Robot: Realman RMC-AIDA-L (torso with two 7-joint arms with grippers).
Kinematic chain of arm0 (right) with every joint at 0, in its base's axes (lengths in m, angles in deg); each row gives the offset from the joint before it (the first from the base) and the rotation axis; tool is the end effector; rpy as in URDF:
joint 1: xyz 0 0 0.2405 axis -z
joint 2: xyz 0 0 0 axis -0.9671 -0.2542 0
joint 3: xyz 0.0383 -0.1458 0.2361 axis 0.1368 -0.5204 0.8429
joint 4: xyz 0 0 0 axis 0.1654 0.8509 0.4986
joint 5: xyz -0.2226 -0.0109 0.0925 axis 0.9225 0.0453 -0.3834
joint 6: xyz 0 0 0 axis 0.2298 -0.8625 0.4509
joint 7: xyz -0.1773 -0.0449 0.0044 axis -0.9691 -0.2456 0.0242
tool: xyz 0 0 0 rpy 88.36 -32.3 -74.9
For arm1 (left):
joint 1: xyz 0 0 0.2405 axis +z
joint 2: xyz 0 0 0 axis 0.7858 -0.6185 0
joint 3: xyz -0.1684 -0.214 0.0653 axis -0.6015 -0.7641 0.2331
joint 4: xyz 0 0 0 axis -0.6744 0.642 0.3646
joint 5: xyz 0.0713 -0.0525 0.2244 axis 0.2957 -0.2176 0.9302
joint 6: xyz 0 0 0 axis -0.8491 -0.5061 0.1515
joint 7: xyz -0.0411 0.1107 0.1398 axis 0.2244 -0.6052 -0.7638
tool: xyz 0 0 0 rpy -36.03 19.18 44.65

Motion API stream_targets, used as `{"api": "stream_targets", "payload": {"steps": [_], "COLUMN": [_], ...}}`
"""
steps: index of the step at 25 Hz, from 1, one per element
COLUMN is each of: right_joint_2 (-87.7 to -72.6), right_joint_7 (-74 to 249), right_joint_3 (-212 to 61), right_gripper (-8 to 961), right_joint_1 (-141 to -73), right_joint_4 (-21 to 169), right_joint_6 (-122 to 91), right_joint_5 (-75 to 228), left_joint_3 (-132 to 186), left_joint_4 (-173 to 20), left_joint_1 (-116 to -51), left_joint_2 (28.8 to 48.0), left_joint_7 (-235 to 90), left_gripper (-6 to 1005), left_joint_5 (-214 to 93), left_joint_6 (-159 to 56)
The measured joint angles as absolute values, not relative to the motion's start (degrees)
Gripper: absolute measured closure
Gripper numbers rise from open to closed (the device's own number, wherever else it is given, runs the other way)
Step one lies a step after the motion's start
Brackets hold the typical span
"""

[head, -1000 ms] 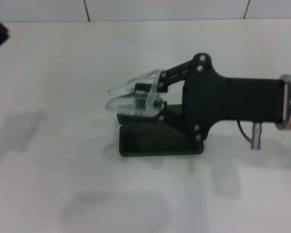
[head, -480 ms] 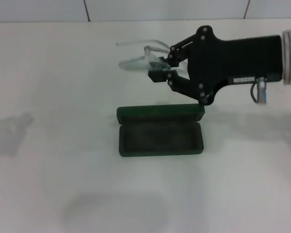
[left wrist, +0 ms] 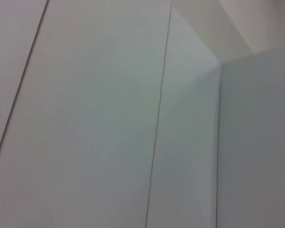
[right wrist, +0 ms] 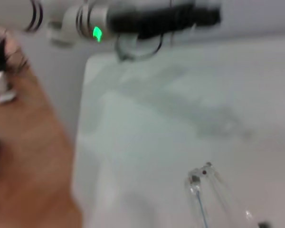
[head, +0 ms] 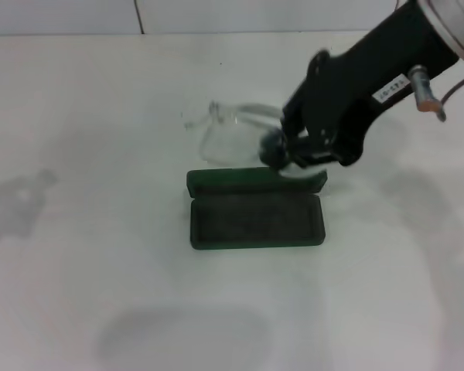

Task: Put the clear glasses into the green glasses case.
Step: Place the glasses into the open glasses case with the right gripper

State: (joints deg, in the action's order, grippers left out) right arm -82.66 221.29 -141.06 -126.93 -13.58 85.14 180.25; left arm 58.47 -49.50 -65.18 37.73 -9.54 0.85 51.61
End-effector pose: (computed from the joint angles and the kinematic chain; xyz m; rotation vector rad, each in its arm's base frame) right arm 0.0055 0.3601 0.0034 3.1253 -0.0654 0.1110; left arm -0.3188 0.2894 0.0767 -2.0774 -0.3313 -1.4134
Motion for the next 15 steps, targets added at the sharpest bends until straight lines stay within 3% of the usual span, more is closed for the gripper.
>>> {"api": "stream_targets", "payload": {"steps": [5,15], "right_joint_2": [-83.36,-83.60], "right_joint_7": [223.5,220.5], "right_joint_3": [-145.1,-156.4], "right_gripper": [833,833], "right_joint_1": [-136.9,-144.2], "right_joint_4": [2.6,20.6], "right_joint_6": [90.1,82.3], "right_joint_5": [186.3,189.4], "left_joint_3": [58.4,58.4], "left_joint_4": [-49.6,-49.6], "left_joint_1": [-65.6,-64.0], "left_joint_2": [37.72,36.97], "left_joint_7": [-9.6,-10.5], "left_gripper": [904,903], "left_joint_5": [0.9,1.7], "left_joint_6": [50.6,49.4]}}
